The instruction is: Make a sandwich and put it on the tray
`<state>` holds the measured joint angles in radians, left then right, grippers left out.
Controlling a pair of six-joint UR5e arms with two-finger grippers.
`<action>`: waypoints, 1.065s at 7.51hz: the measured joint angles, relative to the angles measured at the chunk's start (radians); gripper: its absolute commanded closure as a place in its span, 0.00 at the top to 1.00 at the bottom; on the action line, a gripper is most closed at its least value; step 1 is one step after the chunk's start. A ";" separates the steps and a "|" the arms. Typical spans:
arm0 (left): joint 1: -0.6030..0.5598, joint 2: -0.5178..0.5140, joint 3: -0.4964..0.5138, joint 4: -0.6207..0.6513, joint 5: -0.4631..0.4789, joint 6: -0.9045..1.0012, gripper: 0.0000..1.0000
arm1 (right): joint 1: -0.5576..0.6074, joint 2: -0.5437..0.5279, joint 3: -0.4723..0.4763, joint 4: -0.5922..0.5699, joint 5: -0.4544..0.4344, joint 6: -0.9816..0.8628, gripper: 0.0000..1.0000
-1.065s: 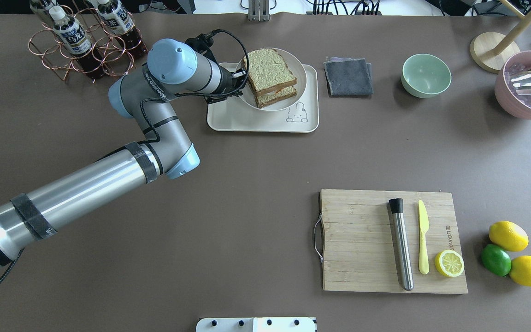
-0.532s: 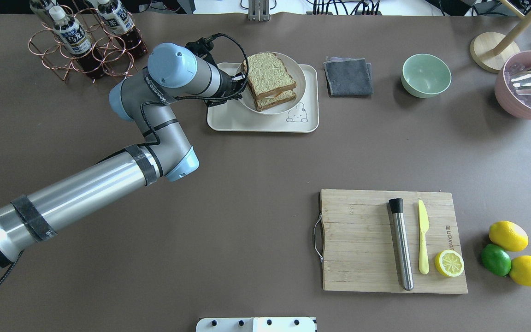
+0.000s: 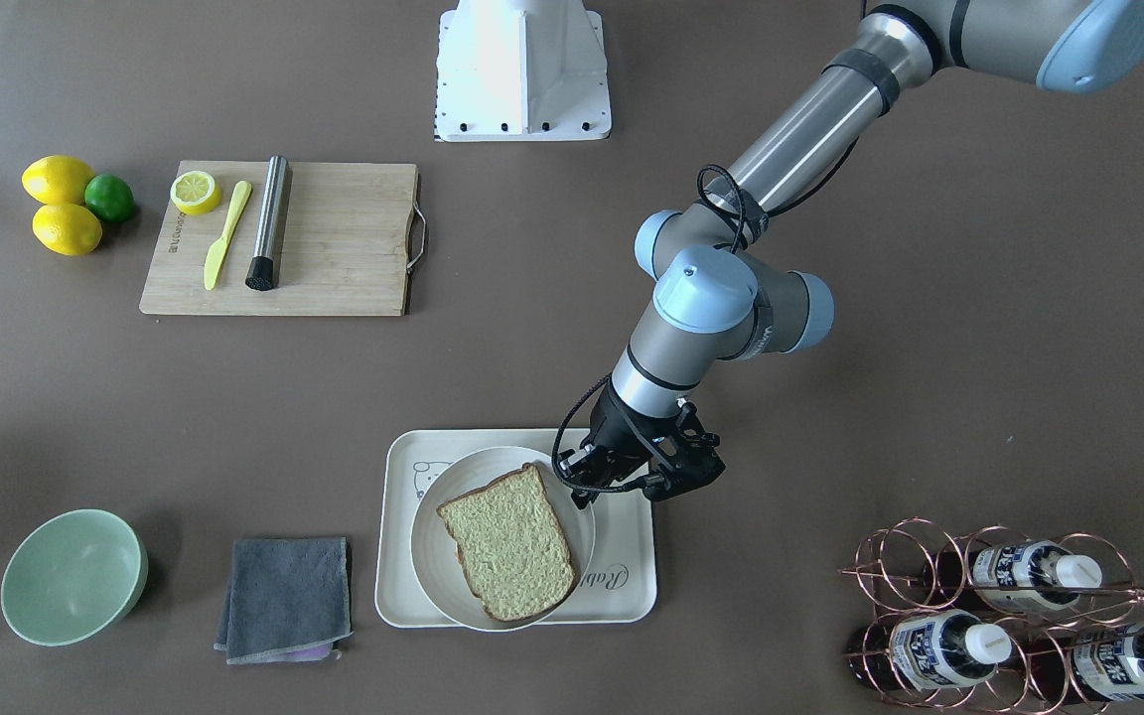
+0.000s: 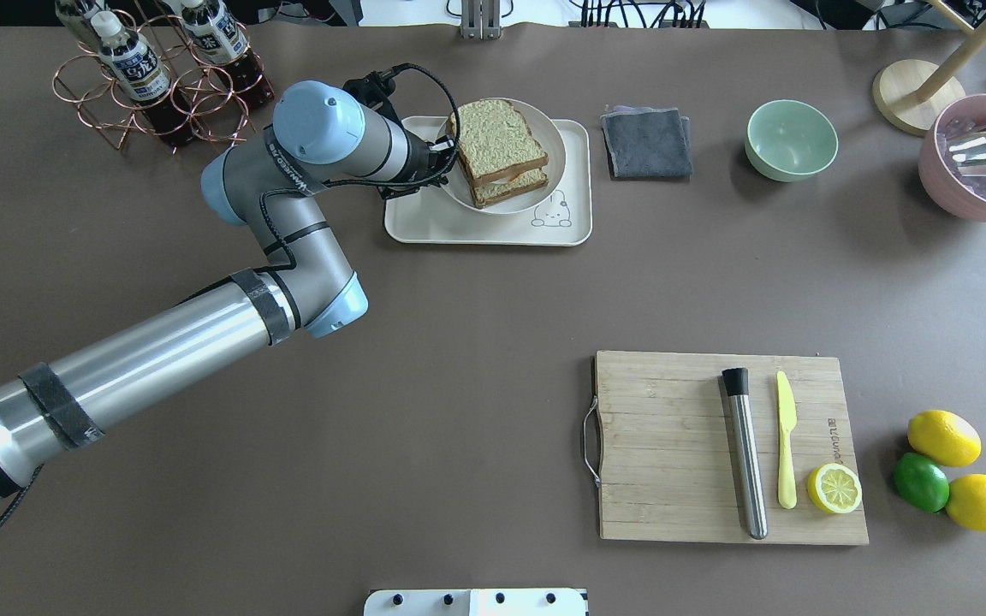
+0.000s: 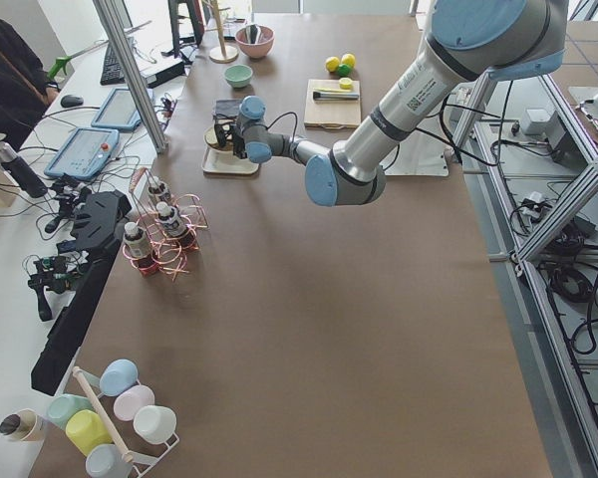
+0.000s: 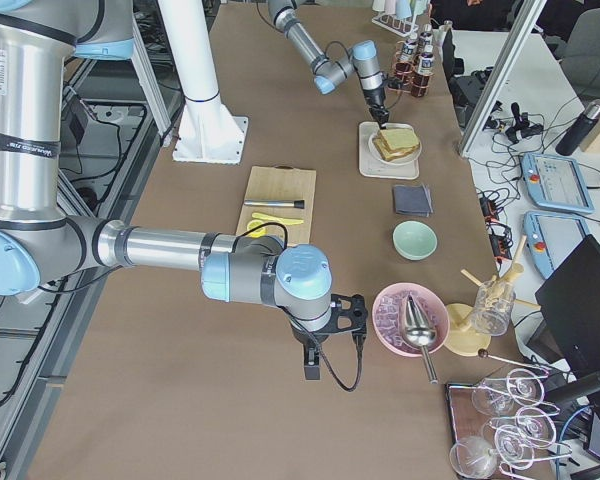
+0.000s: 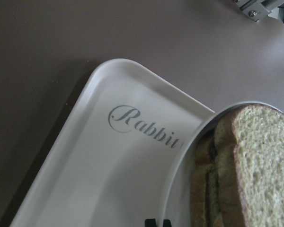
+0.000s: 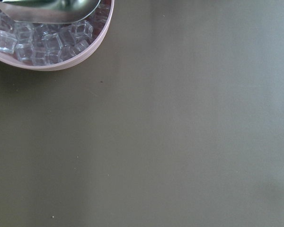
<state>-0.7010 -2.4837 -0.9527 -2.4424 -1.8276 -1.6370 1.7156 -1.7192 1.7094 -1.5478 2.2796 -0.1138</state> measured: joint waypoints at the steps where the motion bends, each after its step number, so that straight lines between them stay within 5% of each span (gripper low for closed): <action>1: 0.000 0.006 -0.001 0.000 0.001 0.016 0.98 | 0.000 0.000 0.000 0.000 0.001 0.000 1.00; 8: -0.040 0.026 -0.063 0.004 -0.039 0.047 0.98 | -0.011 0.009 -0.006 0.000 0.012 0.008 1.00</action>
<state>-0.7405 -2.4576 -1.0161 -2.4383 -1.8666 -1.5897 1.7048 -1.7106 1.7029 -1.5478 2.2915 -0.1060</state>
